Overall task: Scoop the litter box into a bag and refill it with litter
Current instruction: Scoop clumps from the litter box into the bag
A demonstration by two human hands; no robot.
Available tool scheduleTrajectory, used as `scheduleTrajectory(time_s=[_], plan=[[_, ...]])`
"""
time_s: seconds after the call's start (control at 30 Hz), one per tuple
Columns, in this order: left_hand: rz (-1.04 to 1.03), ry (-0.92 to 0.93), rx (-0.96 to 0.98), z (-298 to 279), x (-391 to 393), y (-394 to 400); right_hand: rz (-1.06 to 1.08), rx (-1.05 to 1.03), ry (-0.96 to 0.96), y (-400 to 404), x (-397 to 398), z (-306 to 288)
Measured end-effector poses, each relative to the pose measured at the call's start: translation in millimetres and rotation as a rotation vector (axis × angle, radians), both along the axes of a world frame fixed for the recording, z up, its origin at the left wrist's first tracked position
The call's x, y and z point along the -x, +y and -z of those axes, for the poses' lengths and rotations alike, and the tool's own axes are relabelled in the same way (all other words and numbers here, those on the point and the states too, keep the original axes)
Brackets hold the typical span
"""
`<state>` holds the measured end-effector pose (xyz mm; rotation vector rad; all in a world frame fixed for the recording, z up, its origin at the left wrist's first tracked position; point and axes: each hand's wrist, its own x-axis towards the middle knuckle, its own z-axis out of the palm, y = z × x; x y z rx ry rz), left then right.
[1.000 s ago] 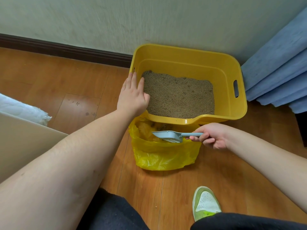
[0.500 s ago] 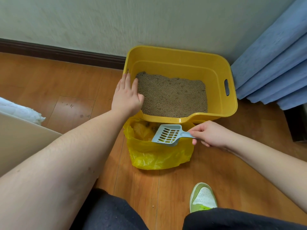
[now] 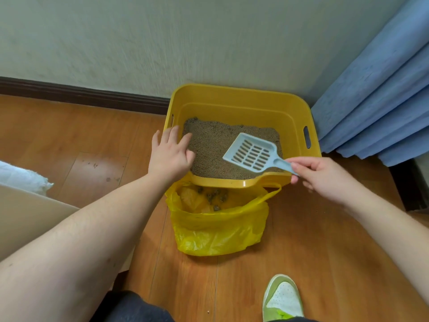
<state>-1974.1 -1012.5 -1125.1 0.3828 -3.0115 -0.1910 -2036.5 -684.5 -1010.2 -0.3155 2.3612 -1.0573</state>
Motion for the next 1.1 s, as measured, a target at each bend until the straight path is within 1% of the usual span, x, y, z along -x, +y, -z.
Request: scheduleTrajectory(time_s=[0.1, 0.2, 0.3, 0.37, 0.57, 0.67, 0.8, 1.0, 1.1], plan=[[0.035, 0.019, 0.032, 2, -1, -1, -0.02, -0.199, 0.132, 8, 38, 4], [0.033, 0.022, 0.025, 2, 1, -2, -0.033, -0.432, 0.185, 10, 79, 21], [0.072, 0.003, 0.054, 2, 2, -2, -0.043, -0.61, 0.141, 3, 111, 42], [0.108, -0.012, 0.079, 3, 4, -3, -0.067, -0.666, 0.092, -6, 123, 55], [0.098, -0.008, 0.079, 5, 6, -5, -0.097, -0.687, -0.025, -39, 137, 85], [0.09, -0.017, 0.076, 4, 6, -6, 0.011, -0.537, -0.072, -49, 148, 99], [0.08, -0.02, 0.069, 4, 7, -6, 0.025, -0.508, -0.1, -61, 158, 110], [0.06, -0.056, 0.06, 4, 9, -7, 0.095, -0.38, -0.15, -85, 165, 137], [0.058, -0.077, 0.057, 3, 10, -6, 0.096, -0.346, -0.151, -99, 167, 148]])
